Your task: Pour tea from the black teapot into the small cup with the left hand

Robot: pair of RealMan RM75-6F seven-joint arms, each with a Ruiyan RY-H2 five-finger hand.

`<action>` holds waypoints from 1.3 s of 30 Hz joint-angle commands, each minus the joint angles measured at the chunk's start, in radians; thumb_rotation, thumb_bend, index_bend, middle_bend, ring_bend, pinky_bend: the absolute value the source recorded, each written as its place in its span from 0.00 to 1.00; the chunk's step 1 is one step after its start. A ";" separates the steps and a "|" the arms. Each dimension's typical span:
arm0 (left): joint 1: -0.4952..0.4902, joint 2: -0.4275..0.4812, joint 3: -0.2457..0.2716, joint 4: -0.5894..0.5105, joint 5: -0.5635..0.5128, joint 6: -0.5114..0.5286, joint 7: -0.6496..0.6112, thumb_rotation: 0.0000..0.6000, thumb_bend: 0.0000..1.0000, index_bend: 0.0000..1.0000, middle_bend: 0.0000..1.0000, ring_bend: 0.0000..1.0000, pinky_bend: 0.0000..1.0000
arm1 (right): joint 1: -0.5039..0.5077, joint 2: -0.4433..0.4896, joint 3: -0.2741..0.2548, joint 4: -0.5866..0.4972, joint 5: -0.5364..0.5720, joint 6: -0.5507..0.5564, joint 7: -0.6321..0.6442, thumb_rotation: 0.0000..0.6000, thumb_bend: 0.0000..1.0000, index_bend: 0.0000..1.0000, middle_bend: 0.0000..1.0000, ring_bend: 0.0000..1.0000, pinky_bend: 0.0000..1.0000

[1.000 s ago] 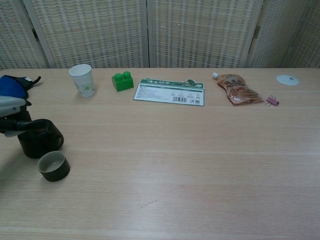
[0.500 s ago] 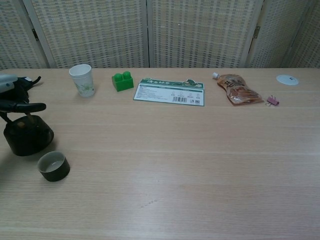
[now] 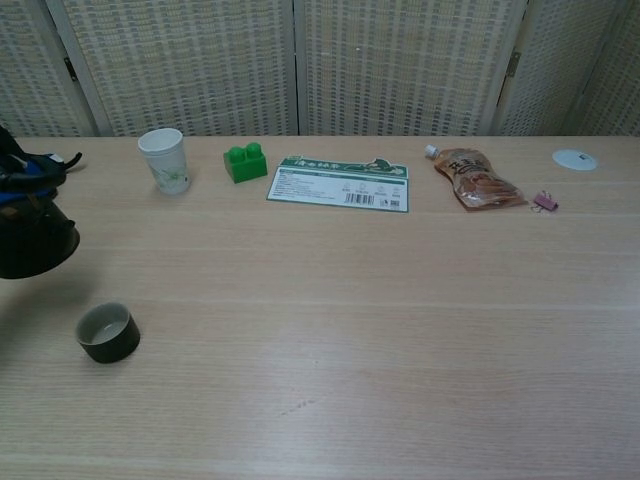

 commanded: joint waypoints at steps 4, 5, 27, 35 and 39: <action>0.010 0.005 0.002 -0.025 0.015 0.020 0.013 0.42 0.24 1.00 1.00 1.00 0.38 | 0.002 0.010 0.009 -0.018 0.015 -0.002 -0.019 1.00 0.14 0.07 0.08 0.00 0.00; 0.011 0.005 0.002 -0.028 0.016 0.022 0.016 0.42 0.24 1.00 1.00 1.00 0.40 | 0.002 0.011 0.008 -0.019 0.016 -0.004 -0.020 1.00 0.14 0.07 0.08 0.00 0.00; 0.021 0.008 0.040 -0.075 0.102 0.041 0.045 0.57 0.32 1.00 1.00 1.00 0.46 | -0.008 0.006 0.013 -0.034 0.050 -0.006 -0.035 1.00 0.14 0.07 0.08 0.00 0.00; 0.027 0.017 0.060 -0.099 0.145 0.051 0.055 0.59 0.35 1.00 1.00 1.00 0.46 | -0.012 0.005 0.009 -0.032 0.047 -0.005 -0.031 1.00 0.14 0.07 0.08 0.00 0.00; 0.032 0.018 0.071 -0.105 0.167 0.060 0.069 0.60 0.36 1.00 1.00 1.00 0.46 | -0.014 0.004 0.007 -0.031 0.043 -0.004 -0.029 1.00 0.14 0.07 0.08 0.00 0.00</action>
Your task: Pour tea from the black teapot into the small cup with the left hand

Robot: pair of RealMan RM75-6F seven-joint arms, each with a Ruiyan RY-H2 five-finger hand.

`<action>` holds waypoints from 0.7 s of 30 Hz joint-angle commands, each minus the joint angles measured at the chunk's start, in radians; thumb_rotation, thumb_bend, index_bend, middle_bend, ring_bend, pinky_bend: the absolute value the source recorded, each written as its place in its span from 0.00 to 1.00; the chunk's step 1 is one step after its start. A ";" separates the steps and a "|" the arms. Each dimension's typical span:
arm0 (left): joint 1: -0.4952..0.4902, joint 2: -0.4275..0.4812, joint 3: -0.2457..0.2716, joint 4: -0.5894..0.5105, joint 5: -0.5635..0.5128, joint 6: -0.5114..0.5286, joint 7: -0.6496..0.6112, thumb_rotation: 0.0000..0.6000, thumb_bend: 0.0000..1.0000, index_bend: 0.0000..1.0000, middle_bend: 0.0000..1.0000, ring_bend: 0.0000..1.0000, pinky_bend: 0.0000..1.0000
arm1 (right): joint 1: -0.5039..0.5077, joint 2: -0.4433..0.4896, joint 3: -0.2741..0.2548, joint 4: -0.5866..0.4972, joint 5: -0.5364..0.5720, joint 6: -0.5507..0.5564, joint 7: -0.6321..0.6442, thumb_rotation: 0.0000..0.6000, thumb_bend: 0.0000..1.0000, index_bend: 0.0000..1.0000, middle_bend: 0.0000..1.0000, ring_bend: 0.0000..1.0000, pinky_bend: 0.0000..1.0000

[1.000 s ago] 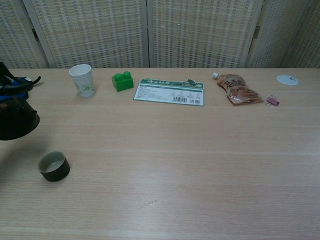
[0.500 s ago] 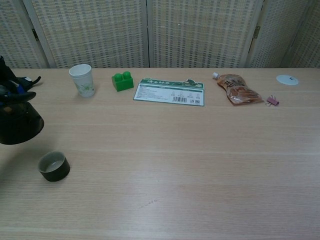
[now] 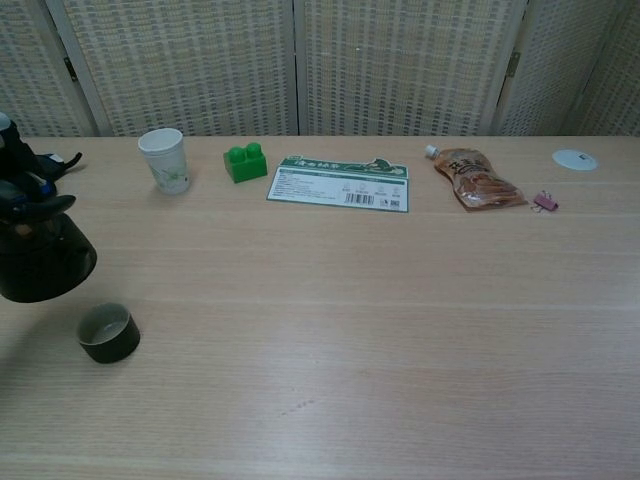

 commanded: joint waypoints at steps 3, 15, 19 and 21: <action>0.005 0.003 0.013 -0.008 0.020 0.006 0.017 0.61 0.36 1.00 1.00 1.00 0.46 | -0.002 -0.001 -0.002 0.000 -0.003 0.001 0.002 1.00 0.14 0.07 0.08 0.00 0.00; 0.013 0.007 0.034 -0.017 0.061 0.012 0.042 0.70 0.37 1.00 1.00 1.00 0.46 | -0.007 -0.003 -0.006 0.002 -0.008 0.004 0.007 1.00 0.14 0.07 0.08 0.00 0.00; 0.015 0.007 0.039 -0.021 0.074 0.016 0.050 0.79 0.38 1.00 1.00 1.00 0.46 | -0.008 -0.005 -0.007 0.003 -0.008 0.004 0.008 1.00 0.14 0.07 0.08 0.00 0.00; 0.016 0.008 0.041 -0.023 0.079 0.016 0.055 0.81 0.38 1.00 1.00 1.00 0.46 | -0.008 -0.005 -0.007 0.004 -0.008 0.004 0.008 1.00 0.14 0.07 0.08 0.00 0.00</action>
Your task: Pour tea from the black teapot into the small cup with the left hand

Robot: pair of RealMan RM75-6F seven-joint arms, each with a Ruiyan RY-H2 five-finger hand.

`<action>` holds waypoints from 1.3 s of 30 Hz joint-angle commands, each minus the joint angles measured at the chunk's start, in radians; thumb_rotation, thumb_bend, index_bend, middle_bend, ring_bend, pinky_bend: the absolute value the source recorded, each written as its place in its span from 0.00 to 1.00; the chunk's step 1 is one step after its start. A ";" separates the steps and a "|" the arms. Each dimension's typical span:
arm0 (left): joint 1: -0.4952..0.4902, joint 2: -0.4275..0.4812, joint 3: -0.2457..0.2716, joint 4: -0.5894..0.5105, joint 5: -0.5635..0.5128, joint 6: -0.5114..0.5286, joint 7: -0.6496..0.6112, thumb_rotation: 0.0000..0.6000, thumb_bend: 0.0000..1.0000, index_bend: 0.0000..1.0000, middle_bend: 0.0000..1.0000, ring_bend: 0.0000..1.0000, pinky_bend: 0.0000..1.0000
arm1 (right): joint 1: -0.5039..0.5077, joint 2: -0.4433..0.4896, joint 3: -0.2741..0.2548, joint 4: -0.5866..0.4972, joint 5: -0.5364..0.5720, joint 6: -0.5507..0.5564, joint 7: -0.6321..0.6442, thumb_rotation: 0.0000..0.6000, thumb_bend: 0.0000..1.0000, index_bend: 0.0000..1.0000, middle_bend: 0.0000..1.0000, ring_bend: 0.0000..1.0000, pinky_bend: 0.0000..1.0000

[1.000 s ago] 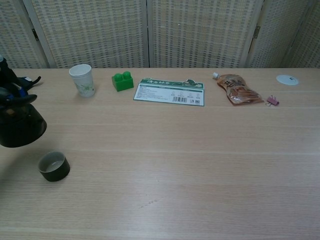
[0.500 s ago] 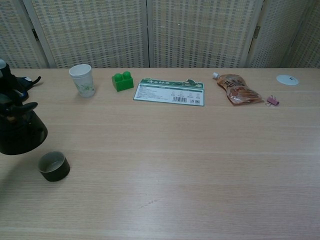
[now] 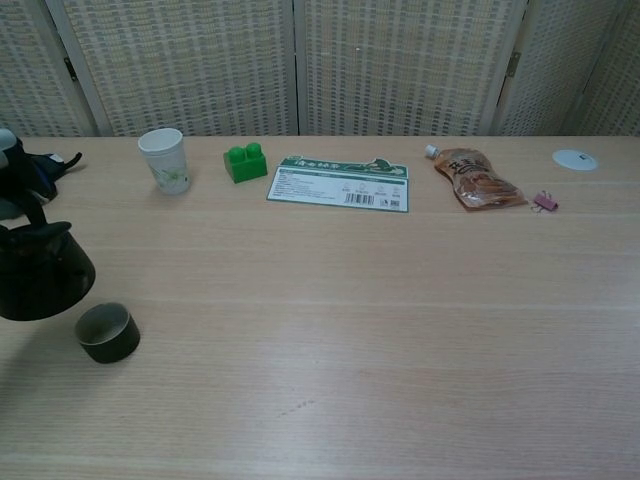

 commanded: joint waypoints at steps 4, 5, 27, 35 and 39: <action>0.001 -0.001 0.006 -0.003 0.012 -0.003 0.007 0.89 0.39 1.00 1.00 1.00 0.47 | -0.001 -0.002 -0.002 0.003 0.000 -0.001 0.002 1.00 0.14 0.07 0.08 0.00 0.00; 0.001 -0.002 0.007 -0.003 0.014 -0.003 0.008 0.90 0.39 1.00 1.00 1.00 0.47 | -0.002 -0.003 -0.002 0.003 0.000 -0.001 0.002 1.00 0.14 0.07 0.08 0.00 0.00; -0.003 -0.031 0.014 0.014 0.058 0.000 0.064 1.00 0.39 1.00 1.00 1.00 0.47 | -0.008 -0.006 -0.003 0.013 0.006 -0.002 0.010 1.00 0.14 0.07 0.08 0.00 0.00; -0.001 -0.045 0.023 0.040 0.081 0.008 0.080 1.00 0.39 1.00 1.00 1.00 0.47 | -0.011 -0.005 -0.003 0.013 0.008 -0.002 0.011 1.00 0.14 0.07 0.08 0.00 0.00; 0.001 -0.050 0.029 0.050 0.096 0.015 0.092 1.00 0.39 1.00 1.00 1.00 0.47 | -0.010 -0.005 -0.002 0.013 0.008 -0.002 0.011 1.00 0.14 0.07 0.08 0.00 0.00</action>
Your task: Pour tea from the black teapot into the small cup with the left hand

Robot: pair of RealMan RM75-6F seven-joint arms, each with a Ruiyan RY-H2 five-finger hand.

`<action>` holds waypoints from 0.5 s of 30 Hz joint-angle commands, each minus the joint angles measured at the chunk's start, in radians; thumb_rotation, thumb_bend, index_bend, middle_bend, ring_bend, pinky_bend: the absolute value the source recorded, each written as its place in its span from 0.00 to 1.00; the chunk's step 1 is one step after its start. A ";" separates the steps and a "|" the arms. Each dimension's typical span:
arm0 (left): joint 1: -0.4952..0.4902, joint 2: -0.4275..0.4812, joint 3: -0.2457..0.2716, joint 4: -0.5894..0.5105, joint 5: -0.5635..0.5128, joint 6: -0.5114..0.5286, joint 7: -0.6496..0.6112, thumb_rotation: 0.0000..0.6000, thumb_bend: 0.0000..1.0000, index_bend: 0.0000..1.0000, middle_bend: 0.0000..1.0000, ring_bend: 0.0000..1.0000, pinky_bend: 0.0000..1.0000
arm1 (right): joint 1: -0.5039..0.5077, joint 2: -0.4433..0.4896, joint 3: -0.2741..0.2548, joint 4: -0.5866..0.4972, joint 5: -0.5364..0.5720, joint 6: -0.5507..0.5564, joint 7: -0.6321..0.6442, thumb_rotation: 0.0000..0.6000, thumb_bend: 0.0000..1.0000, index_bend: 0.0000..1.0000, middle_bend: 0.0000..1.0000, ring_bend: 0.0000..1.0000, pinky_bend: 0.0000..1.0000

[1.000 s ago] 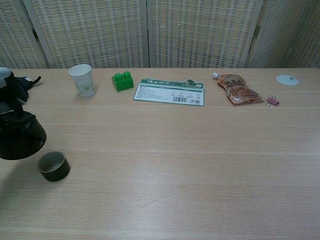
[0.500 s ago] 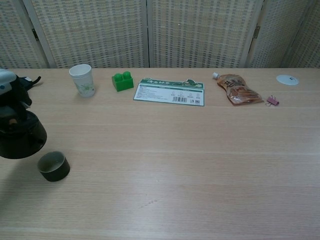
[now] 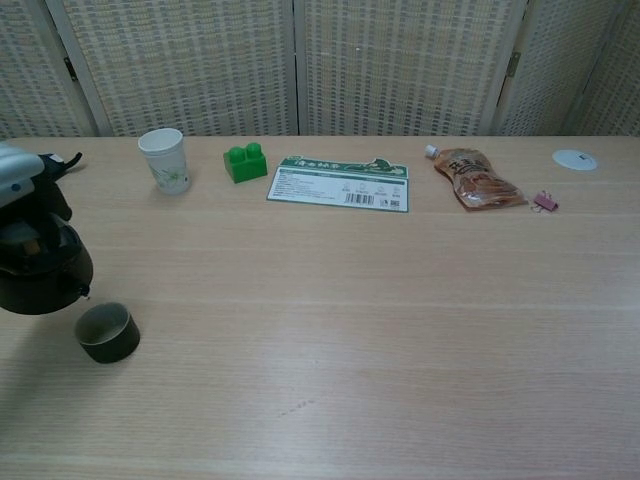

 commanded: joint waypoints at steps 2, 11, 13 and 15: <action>0.002 -0.007 0.006 0.009 0.016 0.008 0.012 1.00 0.39 1.00 1.00 1.00 0.47 | 0.000 0.000 0.000 -0.001 -0.001 0.000 -0.001 1.00 0.14 0.07 0.08 0.00 0.00; 0.003 -0.019 0.012 0.023 0.041 0.016 0.046 1.00 0.39 1.00 1.00 1.00 0.47 | -0.003 0.000 0.001 0.000 0.000 0.003 0.000 1.00 0.14 0.07 0.08 0.00 0.00; 0.003 -0.020 0.013 0.024 0.046 0.017 0.052 1.00 0.39 1.00 1.00 1.00 0.47 | -0.003 0.000 0.001 0.001 0.000 0.004 0.001 1.00 0.14 0.07 0.08 0.00 0.00; 0.004 -0.022 0.014 0.028 0.053 0.021 0.061 1.00 0.39 1.00 1.00 1.00 0.47 | -0.004 0.000 0.001 0.001 0.000 0.003 0.002 1.00 0.14 0.07 0.08 0.00 0.00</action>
